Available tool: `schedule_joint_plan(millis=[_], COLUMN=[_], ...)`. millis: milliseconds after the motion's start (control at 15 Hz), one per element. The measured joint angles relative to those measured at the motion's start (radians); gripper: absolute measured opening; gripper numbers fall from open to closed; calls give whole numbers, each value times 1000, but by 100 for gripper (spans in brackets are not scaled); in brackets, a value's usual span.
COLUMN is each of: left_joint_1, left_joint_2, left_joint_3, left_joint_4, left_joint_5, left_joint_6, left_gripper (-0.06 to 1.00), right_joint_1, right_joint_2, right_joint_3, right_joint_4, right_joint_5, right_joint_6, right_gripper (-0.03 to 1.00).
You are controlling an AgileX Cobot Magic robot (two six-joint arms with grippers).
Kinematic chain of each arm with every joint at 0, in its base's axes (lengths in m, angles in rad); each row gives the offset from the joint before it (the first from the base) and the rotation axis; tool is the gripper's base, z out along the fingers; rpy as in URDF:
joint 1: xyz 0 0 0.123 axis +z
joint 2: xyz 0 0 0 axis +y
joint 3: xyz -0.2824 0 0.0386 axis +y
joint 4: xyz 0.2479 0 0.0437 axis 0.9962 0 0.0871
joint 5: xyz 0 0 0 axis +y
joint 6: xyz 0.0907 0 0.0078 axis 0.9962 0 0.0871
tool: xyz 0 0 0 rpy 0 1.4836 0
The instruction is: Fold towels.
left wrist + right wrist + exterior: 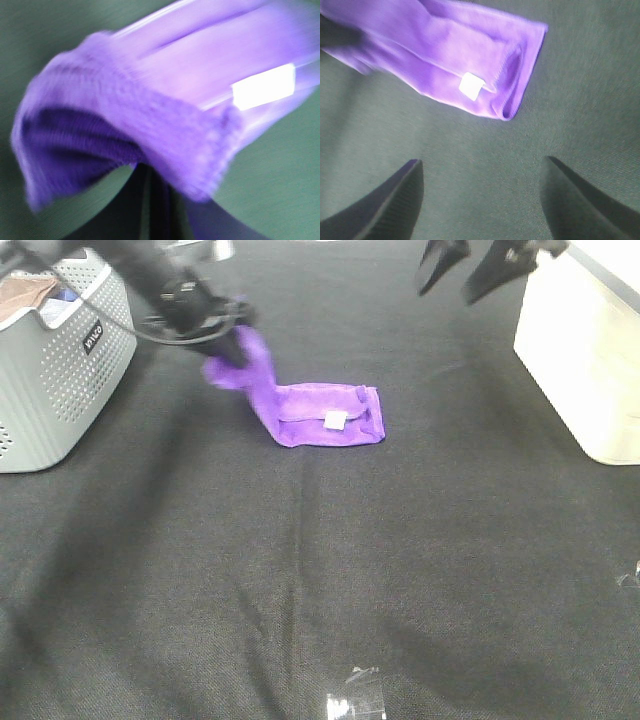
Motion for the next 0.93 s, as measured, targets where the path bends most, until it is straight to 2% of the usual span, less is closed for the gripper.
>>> schedule_joint_plan(millis=[400, 733, 800, 867, 933], left_joint_1=[-124, -163, -166, -175, -186], left_joint_2=[38, 82, 87, 92, 96], left_joint_3=[0, 0, 0, 0, 0], left_joint_4=[-58, -70, -87, -143, -192], left_joint_5=[-145, -245, -271, -324, -373], left_joint_6=[1, -65, -69, -72, -74], left_gripper=[4, 7, 15, 34, 47], right_joint_1=[0, 0, 0, 0, 0], right_joint_2=[-93, -124, -125, -125, -127], right_joint_3=[0, 0, 0, 0, 0], right_joint_4=[8, 11, 15, 19, 27], right_joint_5=[1, 1, 1, 1, 1], right_joint_6=[2, 2, 2, 2, 2], right_gripper=[66, 66, 66, 66, 66])
